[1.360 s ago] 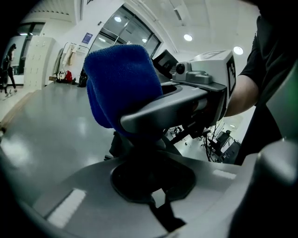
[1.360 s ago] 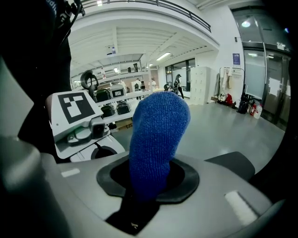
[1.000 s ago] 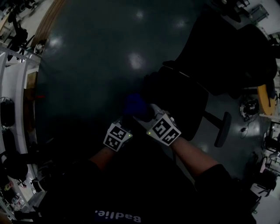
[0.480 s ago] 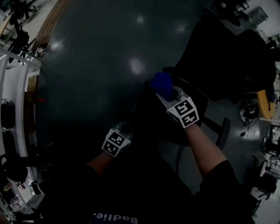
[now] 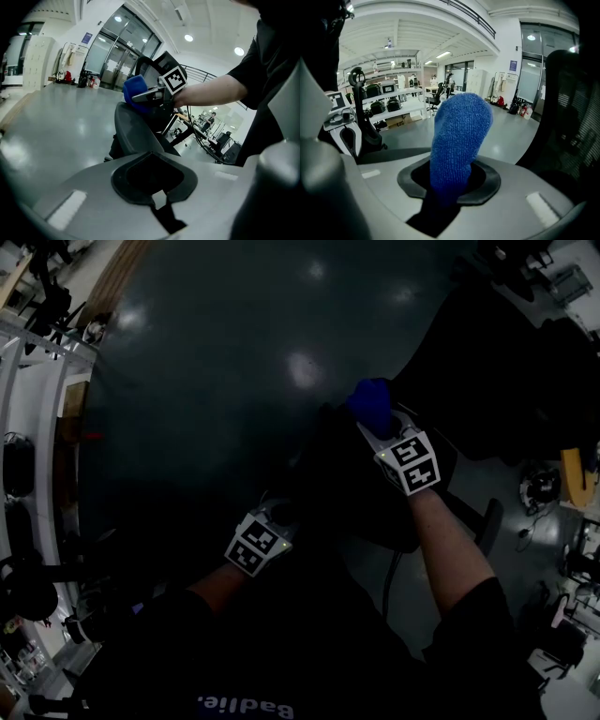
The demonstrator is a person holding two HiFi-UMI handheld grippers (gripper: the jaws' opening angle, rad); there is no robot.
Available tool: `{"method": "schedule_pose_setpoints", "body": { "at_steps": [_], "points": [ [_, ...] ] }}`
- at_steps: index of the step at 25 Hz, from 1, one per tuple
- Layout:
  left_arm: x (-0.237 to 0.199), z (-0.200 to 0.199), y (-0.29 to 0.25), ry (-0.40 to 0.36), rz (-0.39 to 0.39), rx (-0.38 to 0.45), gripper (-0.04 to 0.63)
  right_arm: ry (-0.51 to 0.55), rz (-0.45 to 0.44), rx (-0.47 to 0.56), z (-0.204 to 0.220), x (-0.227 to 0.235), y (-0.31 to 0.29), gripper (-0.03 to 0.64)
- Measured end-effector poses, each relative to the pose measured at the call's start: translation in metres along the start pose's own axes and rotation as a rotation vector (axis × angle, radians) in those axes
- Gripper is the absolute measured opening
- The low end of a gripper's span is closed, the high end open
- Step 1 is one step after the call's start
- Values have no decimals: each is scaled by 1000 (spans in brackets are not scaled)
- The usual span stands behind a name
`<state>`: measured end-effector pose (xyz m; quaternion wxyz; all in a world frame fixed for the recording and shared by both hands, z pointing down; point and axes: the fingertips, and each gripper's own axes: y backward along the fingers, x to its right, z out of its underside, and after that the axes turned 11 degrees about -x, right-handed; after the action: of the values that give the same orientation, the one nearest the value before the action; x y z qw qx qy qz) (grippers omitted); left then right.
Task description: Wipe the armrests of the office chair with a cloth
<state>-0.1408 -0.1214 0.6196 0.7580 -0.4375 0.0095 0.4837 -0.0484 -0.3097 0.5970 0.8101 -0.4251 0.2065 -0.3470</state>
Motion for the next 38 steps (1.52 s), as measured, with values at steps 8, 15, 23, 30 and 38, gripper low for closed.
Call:
{"method": "schedule_pose_setpoints", "body": {
  "at_steps": [8, 15, 23, 30, 38],
  "points": [
    [0, 0, -1, -5, 19, 7, 20, -39, -6, 11, 7, -22, -4, 124],
    [5, 5, 1, -20, 50, -5, 20, -80, -28, 21, 17, -60, 5, 126],
    [7, 10, 2, -70, 98, -38, 20, -91, -63, 13, 33, -110, 14, 126],
    [5, 14, 5, -106, 134, -63, 20, -142, -78, 17, 42, -151, 21, 126],
    [19, 21, 0, -152, 170, -101, 20, -170, -136, -20, 71, -207, 41, 124]
  ]
}}
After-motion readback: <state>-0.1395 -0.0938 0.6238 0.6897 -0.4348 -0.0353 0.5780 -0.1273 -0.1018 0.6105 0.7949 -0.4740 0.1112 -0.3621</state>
